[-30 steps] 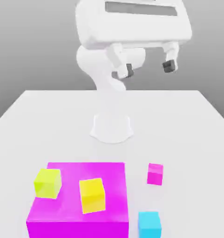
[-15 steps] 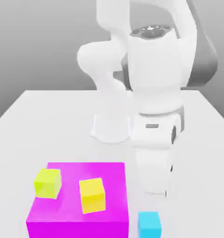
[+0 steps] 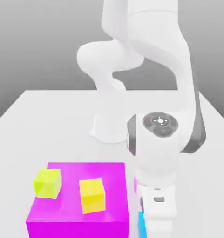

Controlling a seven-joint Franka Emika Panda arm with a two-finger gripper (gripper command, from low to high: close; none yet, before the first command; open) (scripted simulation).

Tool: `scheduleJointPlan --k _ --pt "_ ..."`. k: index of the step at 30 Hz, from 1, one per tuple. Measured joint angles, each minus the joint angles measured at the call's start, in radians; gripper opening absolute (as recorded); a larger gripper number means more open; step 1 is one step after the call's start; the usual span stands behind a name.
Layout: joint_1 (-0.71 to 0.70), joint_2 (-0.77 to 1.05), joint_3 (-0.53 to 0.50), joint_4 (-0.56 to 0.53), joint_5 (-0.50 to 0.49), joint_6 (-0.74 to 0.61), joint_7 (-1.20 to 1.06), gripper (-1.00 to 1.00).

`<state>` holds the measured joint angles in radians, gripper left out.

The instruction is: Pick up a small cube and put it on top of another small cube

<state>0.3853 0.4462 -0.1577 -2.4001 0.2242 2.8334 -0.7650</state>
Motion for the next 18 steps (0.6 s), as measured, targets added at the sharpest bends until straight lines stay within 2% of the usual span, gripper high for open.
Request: scheduleJointPlan --k 3,7,9,13,18 --pt "0.0 0.0 0.0 0.0 -0.001 0.0 0.0 -1.0" --pt "0.029 -0.126 -0.042 -0.027 -0.067 -0.096 0.049 -1.0" --pt "0.016 -0.187 -0.046 -0.014 -0.042 -0.142 0.061 -1.0" --pt "-0.039 -0.31 -0.118 -0.015 -0.059 -0.254 0.1 -1.0" --pt "-0.19 -0.461 -0.2 -0.031 -0.148 -0.385 0.185 -1.0"
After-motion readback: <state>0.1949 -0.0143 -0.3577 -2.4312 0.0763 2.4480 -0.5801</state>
